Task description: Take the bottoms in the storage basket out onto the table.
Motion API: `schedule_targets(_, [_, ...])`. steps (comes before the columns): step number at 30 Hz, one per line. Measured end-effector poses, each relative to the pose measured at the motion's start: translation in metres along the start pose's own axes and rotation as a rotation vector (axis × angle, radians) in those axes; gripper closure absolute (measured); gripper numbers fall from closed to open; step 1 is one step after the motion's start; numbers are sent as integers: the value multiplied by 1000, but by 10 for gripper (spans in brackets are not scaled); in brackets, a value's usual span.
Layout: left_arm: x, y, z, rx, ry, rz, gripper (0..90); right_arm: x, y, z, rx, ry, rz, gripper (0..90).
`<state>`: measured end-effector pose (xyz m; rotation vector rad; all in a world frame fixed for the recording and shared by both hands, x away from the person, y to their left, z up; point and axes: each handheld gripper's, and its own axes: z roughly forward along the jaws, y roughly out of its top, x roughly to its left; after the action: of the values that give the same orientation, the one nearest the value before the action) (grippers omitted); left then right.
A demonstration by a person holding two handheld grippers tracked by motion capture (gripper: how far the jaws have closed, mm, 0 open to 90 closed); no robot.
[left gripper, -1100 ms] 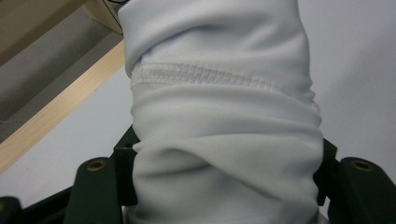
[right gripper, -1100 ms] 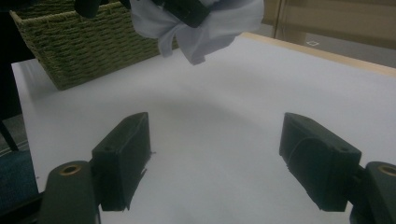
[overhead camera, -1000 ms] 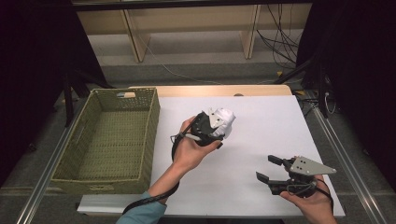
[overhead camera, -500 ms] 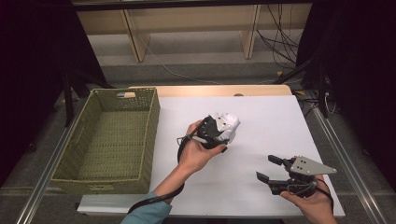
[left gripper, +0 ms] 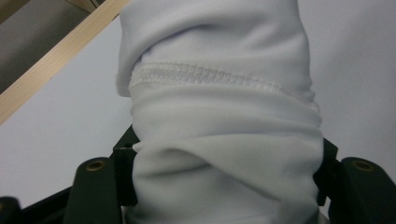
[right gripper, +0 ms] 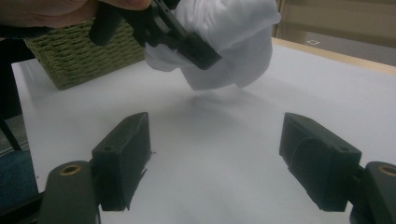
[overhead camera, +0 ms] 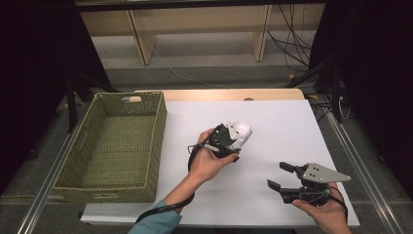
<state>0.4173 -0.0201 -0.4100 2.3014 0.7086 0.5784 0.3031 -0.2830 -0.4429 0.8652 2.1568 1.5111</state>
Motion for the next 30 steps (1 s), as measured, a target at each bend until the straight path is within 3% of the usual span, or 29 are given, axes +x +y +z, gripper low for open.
schedule_targets(14, [-21, 2, 5, 5, -52, 30, 355, 0, 1, -1, -4, 0, -1, 259])
schedule_targets(30, [-27, -11, 25, 48, -74, 16, 354, 0, 1, -1, 1, 0, -2, 260])
